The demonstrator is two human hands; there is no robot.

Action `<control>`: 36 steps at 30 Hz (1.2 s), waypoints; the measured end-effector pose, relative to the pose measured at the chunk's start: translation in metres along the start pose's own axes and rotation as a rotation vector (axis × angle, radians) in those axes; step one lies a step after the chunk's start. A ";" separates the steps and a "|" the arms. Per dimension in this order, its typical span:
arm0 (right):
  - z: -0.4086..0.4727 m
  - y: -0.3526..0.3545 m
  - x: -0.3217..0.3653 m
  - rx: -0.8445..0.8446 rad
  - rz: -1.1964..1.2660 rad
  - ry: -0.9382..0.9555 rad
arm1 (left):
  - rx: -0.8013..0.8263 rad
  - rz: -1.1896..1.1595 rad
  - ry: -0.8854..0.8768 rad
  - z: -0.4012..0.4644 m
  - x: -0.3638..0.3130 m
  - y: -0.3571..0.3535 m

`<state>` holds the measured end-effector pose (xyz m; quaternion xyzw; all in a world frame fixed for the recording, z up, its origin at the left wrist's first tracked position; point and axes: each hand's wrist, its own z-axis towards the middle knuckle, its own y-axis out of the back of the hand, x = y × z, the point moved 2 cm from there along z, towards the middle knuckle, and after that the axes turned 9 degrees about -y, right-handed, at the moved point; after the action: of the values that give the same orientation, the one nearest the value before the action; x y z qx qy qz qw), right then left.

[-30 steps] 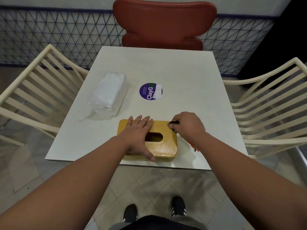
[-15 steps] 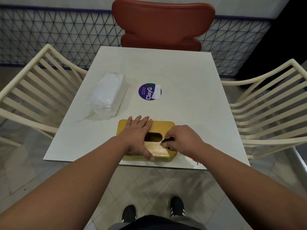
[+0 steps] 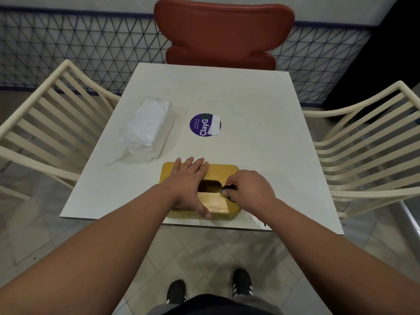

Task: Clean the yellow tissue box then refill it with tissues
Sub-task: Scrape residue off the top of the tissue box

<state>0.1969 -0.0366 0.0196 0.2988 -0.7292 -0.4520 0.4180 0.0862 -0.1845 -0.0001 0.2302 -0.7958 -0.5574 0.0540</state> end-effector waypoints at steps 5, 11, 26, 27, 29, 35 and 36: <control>-0.017 -0.021 0.032 0.037 0.022 0.104 | -0.012 0.003 0.006 0.000 -0.001 -0.001; -0.025 -0.006 -0.003 0.112 0.076 0.012 | 0.003 -0.001 0.008 0.000 0.000 -0.001; -0.015 0.015 -0.027 0.116 0.112 -0.118 | 0.031 0.003 0.006 0.001 0.003 0.000; -0.012 0.020 -0.025 0.092 0.180 -0.129 | 0.038 0.001 0.004 0.001 0.004 0.001; -0.004 0.025 -0.013 0.040 0.338 -0.151 | 0.005 -0.028 0.005 -0.001 0.003 0.004; 0.019 0.032 0.053 -0.046 0.899 -0.221 | -0.552 -0.996 0.158 -0.019 -0.012 0.052; 0.020 0.033 0.068 -0.006 0.977 -0.214 | -0.583 -1.185 0.172 -0.023 -0.012 0.057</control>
<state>0.1450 -0.0699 0.0680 -0.1269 -0.8214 -0.2337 0.5046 0.0874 -0.1834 0.0620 0.6485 -0.3441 -0.6648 -0.1382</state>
